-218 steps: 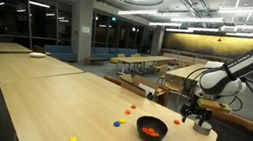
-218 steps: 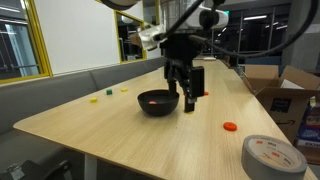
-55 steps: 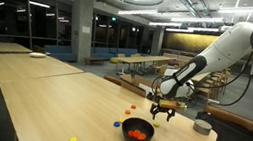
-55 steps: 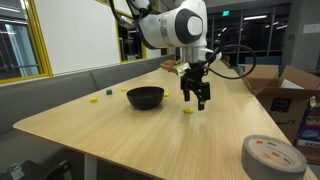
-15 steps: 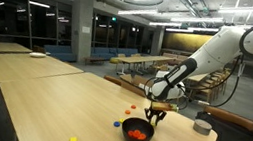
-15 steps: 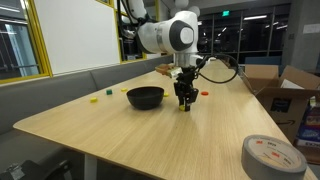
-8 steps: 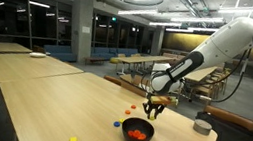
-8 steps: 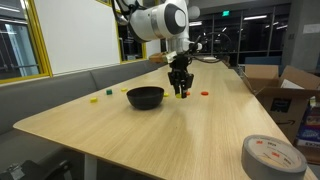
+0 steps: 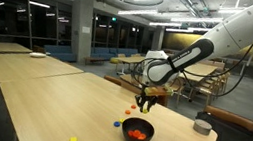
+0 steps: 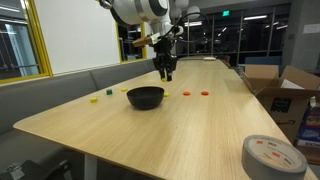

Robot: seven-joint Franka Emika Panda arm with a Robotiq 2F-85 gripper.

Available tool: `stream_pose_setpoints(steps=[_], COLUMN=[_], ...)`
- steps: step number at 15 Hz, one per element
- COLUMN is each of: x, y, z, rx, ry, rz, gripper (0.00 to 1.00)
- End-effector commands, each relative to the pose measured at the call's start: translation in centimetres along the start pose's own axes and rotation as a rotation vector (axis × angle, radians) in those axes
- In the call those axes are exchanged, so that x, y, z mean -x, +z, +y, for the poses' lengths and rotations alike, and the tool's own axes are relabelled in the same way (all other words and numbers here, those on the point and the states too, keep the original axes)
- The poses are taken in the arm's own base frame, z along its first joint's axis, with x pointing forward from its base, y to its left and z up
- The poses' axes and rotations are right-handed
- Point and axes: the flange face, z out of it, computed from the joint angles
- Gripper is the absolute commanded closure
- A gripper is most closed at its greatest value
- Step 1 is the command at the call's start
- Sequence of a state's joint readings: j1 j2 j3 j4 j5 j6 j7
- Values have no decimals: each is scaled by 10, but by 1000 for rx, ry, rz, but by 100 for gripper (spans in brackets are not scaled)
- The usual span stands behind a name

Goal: Pick up the yellow, blue and orange objects from the table and put them in the bowl

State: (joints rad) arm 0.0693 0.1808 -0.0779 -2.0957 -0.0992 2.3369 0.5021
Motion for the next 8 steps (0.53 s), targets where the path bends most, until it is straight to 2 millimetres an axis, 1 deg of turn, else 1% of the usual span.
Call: stream_pose_setpoints(steps=[1, 4, 8], x=[3, 7, 5], y=[-9, 0, 19], z=[-27, -39, -37], rx=[-24, -40, -58], ry=[-62, -92, -97], rz=[-23, -55, -101], gripper=[75, 75, 75])
